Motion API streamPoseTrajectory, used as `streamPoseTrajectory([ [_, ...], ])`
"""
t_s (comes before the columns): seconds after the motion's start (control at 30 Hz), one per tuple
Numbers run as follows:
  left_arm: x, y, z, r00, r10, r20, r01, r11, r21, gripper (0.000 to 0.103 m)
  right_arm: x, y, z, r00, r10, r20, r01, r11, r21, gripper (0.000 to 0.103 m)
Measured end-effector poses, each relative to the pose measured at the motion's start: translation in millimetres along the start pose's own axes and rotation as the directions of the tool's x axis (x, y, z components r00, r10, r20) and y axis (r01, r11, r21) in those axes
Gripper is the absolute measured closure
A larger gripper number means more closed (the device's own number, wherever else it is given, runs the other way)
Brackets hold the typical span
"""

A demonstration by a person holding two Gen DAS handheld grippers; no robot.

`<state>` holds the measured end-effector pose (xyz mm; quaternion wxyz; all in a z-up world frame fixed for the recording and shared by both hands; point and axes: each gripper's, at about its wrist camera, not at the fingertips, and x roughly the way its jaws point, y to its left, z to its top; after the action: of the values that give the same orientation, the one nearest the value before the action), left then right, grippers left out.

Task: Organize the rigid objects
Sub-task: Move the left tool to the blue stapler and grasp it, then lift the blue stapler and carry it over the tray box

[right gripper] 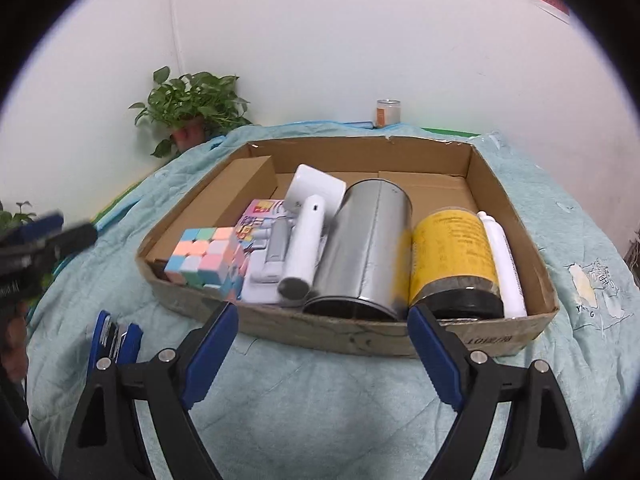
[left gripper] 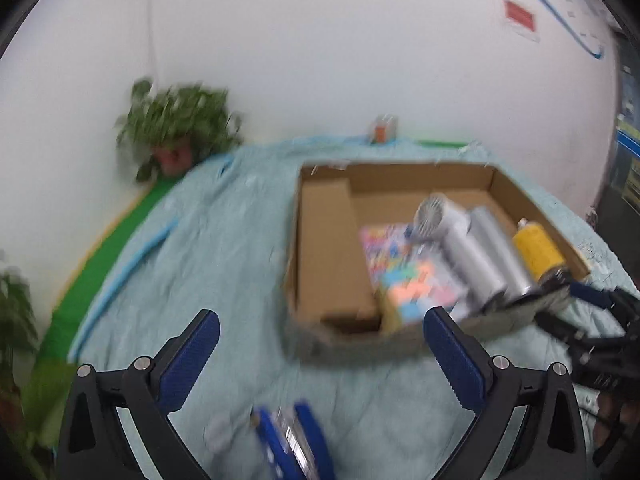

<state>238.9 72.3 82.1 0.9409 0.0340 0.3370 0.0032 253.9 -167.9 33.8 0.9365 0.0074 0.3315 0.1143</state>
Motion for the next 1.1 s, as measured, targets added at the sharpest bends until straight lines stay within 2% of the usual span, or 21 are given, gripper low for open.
streamPoseTrajectory([
  [0.07,8.2,22.3,-24.1,0.995,0.020,-0.101,-0.028,0.997,-0.075,0.000,-4.3,10.4,-0.6,1.000,0.005,0.004,-0.005,0.999,-0.035,0.016],
  [0.13,17.8,44.0,-50.2,0.980,0.022,-0.197,-0.057,0.983,-0.172,0.000,-5.5,16.5,-3.1,1.000,0.028,-0.003,-0.028,0.998,-0.064,0.016],
  [0.2,23.8,59.6,-76.2,0.964,-0.039,-0.262,-0.027,0.970,-0.241,0.001,-9.3,22.0,-8.0,0.999,0.051,-0.018,-0.052,0.995,-0.084,0.016],
  [0.27,31.7,64.4,-91.1,0.952,-0.099,-0.290,0.013,0.959,-0.282,0.002,-14.1,25.8,-14.3,0.997,0.066,-0.035,-0.069,0.993,-0.095,0.016],
  [0.3,36.8,64.3,-95.7,0.946,-0.124,-0.301,0.030,0.954,-0.298,0.006,-14.2,26.7,-16.9,0.996,0.077,-0.046,-0.081,0.992,-0.093,0.016],
  [0.33,42.0,64.1,-100.4,0.937,-0.145,-0.318,0.041,0.950,-0.311,0.020,-13.4,28.8,-19.6,0.994,0.088,-0.060,-0.093,0.992,-0.090,0.016],
  [0.37,47.7,63.8,-103.0,0.928,-0.158,-0.336,0.046,0.947,-0.318,0.030,-13.0,31.2,-22.8,0.992,0.102,-0.077,-0.109,0.990,-0.090,0.016],
  [0.4,57.7,58.9,-104.8,0.918,-0.180,-0.354,0.061,0.944,-0.323,0.050,-12.4,34.1,-25.4,0.990,0.113,-0.089,-0.121,0.988,-0.096,0.016],
  [0.43,61.7,53.9,-107.3,0.907,-0.188,-0.376,0.066,0.946,-0.316,0.056,-12.6,37.3,-28.4,0.988,0.121,-0.098,-0.131,0.986,-0.102,0.016],
  [0.5,64.5,49.4,-106.8,0.913,-0.149,-0.379,0.037,0.958,-0.286,0.058,-14.9,42.7,-33.9,0.983,0.143,-0.114,-0.156,0.981,-0.114,0.016],
  [0.63,59.5,46.8,-108.5,0.915,-0.171,-0.364,0.051,0.947,-0.318,0.062,-18.2,49.0,-42.3,0.974,0.179,-0.138,-0.197,0.972,-0.130,0.016],
  [0.67,57.8,45.4,-108.2,0.916,-0.171,-0.363,0.048,0.945,-0.324,0.067,-19.4,50.3,-44.8,0.973,0.183,-0.144,-0.201,0.971,-0.127,0.016],
  [0.73,48.3,44.2,-103.7,0.925,-0.178,-0.335,0.055,0.937,-0.346,0.090,-19.4,51.0,-50.3,0.965,0.204,-0.166,-0.225,0.967,-0.121,0.016],
  [0.8,46.2,39.5,-100.4,0.917,-0.224,-0.330,0.090,0.923,-0.374,0.090,-21.3,50.7,-55.7,0.957,0.226,-0.179,-0.249,0.961,-0.121,0.017],
  [0.93,43.9,28.4,-99.5,0.922,-0.200,-0.332,0.077,0.934,-0.349,0.090,-23.9,51.9,-70.8,0.934,0.278,-0.225,-0.309,0.944,-0.115,0.017],
  [1.1,45.3,30.4,-99.0,0.916,-0.227,-0.332,0.107,0.934,-0.342,0.090,-30.0,61.6,-82.5,0.901,0.347,-0.261,-0.385,0.916,-0.114,0.017],
])
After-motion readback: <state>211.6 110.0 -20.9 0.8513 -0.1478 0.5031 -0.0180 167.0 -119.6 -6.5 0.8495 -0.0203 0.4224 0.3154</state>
